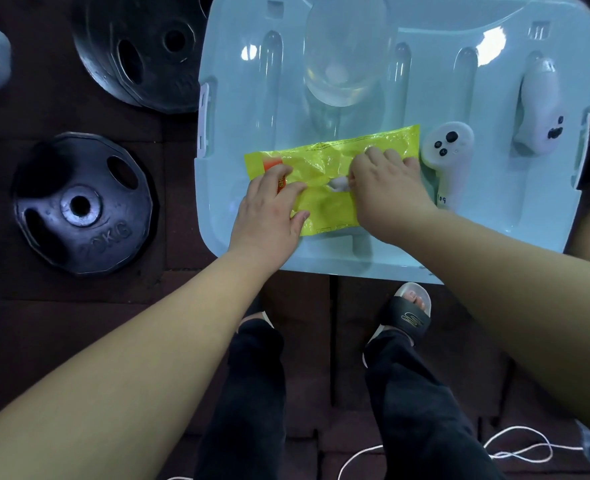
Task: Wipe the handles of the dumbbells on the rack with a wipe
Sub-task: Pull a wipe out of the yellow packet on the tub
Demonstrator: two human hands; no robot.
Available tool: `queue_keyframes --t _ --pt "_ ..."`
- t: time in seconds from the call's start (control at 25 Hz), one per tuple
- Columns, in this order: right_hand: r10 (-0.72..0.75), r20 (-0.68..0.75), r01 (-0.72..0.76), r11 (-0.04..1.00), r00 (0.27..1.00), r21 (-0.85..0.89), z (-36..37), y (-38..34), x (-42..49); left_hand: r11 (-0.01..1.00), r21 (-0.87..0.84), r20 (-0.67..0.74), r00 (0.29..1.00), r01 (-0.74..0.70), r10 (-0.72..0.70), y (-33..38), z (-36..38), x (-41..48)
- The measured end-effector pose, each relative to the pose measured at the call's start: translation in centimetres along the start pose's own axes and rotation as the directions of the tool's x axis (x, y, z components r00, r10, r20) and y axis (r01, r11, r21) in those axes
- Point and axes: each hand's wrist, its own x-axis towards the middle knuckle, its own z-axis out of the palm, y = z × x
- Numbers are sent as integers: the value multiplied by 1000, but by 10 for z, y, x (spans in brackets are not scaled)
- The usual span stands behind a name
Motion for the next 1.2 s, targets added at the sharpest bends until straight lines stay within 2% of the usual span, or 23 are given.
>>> queue_keyframes --t 0.08,0.16,0.2,0.32,0.4,0.48,0.6,0.72,0.76,0.84,1.0,1.2 --pt "53 -90 -43 993 995 111 -1 2 -9 1000 -4 -2 1000 0 0 0 0 0" --pt "46 -176 -14 983 983 181 1 -2 -15 1000 -12 -2 1000 10 -10 1 1 -1" --pt "46 -180 -10 980 983 197 1 -4 -14 1000 -15 -6 1000 15 -15 1 2 -2" --pt "48 -78 -32 981 996 191 -3 -8 -3 1000 -18 -9 1000 15 -15 1 2 -2" --pt "71 -87 -50 973 994 225 -5 -9 1 1000 -17 -2 1000 15 -15 1 2 -2" --pt "126 -137 -74 940 983 333 -8 -8 -1 1000 -15 8 1000 19 -19 2 2 -2" --pt "243 -171 -105 813 955 573 -22 -7 -15 999 0 48 998 39 -39 7 -3 -2" --pt "352 -62 -175 603 934 778 -42 -8 -31 998 13 138 988 64 -65 14 -13 -2" --pt "363 -34 -193 569 931 799 -50 -8 -35 997 15 168 983 70 -71 17 -19 -2" --pt "357 -4 -207 551 934 808 -72 -10 -45 997 5 210 974 82 -81 26 -40 -6" --pt "339 62 -221 453 939 864 -126 -19 -69 990 -81 183 978 114 -98 47 -102 -24" --pt "281 39 -175 477 959 862 -215 -55 -105 969 -145 112 976 201 -186 80 -214 -89"
